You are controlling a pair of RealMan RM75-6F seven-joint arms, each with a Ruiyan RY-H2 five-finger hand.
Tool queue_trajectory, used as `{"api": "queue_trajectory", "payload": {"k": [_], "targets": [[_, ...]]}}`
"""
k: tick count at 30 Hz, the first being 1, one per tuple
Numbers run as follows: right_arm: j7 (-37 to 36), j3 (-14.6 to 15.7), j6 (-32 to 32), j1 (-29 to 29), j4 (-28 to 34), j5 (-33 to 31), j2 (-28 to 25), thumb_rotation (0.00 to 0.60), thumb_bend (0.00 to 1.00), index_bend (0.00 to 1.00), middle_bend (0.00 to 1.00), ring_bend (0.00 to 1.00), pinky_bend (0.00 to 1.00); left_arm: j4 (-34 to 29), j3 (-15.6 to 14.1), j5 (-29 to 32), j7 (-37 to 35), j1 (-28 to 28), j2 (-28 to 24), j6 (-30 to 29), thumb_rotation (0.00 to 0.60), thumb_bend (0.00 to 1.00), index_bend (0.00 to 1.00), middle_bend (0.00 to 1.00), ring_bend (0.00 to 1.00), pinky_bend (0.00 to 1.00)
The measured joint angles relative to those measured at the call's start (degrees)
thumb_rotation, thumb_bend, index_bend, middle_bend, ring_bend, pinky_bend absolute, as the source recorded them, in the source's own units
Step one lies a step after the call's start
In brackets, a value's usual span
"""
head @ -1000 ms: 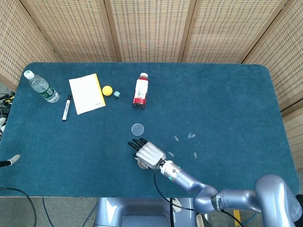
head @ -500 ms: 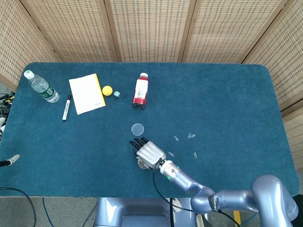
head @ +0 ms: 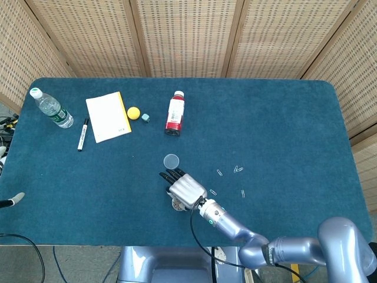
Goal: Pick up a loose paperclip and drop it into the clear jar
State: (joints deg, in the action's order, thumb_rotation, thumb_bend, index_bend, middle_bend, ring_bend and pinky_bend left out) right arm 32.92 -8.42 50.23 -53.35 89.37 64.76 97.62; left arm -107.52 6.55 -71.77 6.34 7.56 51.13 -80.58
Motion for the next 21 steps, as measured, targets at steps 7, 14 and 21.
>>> {"api": "queue_trajectory", "payload": {"k": [7, 14, 21], "targets": [[-3.3, -1.4, 2.4, 1.3, 4.5, 2.5, -5.6, 0.6, 0.2, 0.47, 0.05, 0.0, 0.13, 0.0, 0.0, -0.1, 0.1, 0.0, 0.0, 0.0, 0.6, 0.0, 0.0, 0.0, 0.0, 0.0], [-6.4, 0.1, 5.8, 4.6, 5.6, 8.0, -14.4, 0.6, 0.05, 0.02, 0.0, 0.0, 0.13, -0.4, -0.3, -0.9, 0.1, -0.3, -0.1, -0.6, 0.6, 0.0, 0.0, 0.0, 0.0, 0.0], [-12.9, 4.3, 13.2, 12.4, 1.8, 13.6, -21.1, 0.6, 0.0, 0.0, 0.0, 0.0, 0.04, -0.8, -0.8, -2.0, 0.8, -0.5, 0.0, -1.0, 0.6, 0.0, 0.0, 0.0, 0.0, 0.0]]}}
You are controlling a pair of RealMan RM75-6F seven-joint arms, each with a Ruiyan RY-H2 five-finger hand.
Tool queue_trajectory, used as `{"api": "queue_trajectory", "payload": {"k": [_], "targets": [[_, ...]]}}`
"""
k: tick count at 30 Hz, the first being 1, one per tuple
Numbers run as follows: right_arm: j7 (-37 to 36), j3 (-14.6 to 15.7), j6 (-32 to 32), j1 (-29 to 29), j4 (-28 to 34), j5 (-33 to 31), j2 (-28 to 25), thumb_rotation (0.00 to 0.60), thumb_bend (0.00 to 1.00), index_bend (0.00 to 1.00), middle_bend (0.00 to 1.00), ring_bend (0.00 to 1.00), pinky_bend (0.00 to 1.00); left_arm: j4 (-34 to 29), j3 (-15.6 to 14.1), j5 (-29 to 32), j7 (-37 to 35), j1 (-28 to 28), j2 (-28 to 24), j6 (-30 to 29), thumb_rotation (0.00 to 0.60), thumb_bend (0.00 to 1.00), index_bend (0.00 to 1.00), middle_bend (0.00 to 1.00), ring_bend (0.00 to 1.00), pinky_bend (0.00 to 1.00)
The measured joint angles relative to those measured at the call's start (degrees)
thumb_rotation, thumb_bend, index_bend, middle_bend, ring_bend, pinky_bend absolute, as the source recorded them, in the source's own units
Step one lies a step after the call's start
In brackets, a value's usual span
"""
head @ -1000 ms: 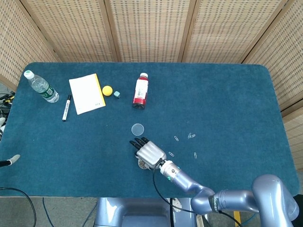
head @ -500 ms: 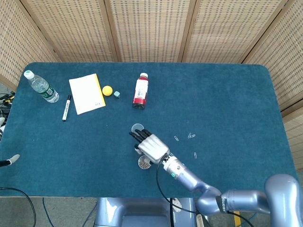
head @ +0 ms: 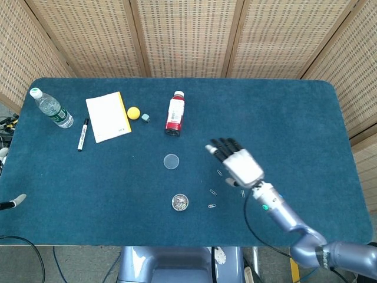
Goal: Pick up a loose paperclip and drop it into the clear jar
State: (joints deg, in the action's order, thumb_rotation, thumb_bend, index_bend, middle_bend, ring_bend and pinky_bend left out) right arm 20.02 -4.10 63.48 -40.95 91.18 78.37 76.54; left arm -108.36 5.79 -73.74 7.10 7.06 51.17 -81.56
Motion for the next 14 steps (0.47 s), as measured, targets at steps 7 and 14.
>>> {"api": "queue_trajectory", "payload": {"k": [7, 14], "targets": [[-1.6, 2.7, 8.4, 9.2, -1.7, -1.1, -3.7, 0.6, 0.0, 0.0, 0.0, 0.0, 0.0, -0.3, -0.4, -0.8, 0.4, -0.3, 0.2, -0.5, 0.6, 0.0, 0.0, 0.0, 0.0, 0.0], [-4.0, 4.2, 13.3, 16.6, -1.4, -4.1, -7.2, 0.6, 0.0, 0.0, 0.0, 0.0, 0.0, -0.3, -0.6, -1.3, 0.3, -0.5, 0.3, -0.7, 0.6, 0.0, 0.0, 0.0, 0.0, 0.0]]}}
